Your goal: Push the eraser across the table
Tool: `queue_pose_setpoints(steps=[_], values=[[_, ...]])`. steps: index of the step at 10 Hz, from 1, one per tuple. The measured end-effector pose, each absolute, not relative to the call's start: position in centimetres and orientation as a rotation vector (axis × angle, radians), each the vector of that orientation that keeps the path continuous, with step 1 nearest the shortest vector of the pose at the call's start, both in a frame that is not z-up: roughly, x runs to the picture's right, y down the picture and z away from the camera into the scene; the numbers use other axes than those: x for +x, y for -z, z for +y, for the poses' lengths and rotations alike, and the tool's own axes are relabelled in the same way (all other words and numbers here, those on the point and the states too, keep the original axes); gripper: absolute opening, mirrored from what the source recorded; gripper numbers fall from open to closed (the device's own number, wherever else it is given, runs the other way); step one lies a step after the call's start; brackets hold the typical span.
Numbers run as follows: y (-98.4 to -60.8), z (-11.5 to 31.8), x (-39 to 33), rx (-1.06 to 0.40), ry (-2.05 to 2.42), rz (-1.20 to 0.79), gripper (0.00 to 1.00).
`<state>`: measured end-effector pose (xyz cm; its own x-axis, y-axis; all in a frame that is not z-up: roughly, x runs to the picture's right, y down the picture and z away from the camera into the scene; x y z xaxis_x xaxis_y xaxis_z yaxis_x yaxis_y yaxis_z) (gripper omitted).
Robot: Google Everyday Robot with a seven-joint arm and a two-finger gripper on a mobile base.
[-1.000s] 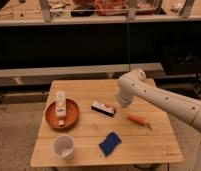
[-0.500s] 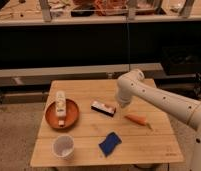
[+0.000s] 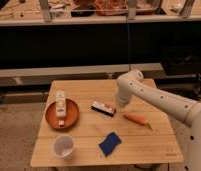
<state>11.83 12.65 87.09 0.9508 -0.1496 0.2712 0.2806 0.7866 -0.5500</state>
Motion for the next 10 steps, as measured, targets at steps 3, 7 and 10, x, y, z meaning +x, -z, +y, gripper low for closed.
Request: queue_pose_setpoints(steps=[3,7,10], values=[[-89.0,12.1,12.1,-0.632,0.223,-0.226,0.02],[-90.1,11.9,12.1,-0.636,0.231,-0.233,0.02],[-90.5,11.9,10.5,-0.633,0.256,-0.25,0.02]])
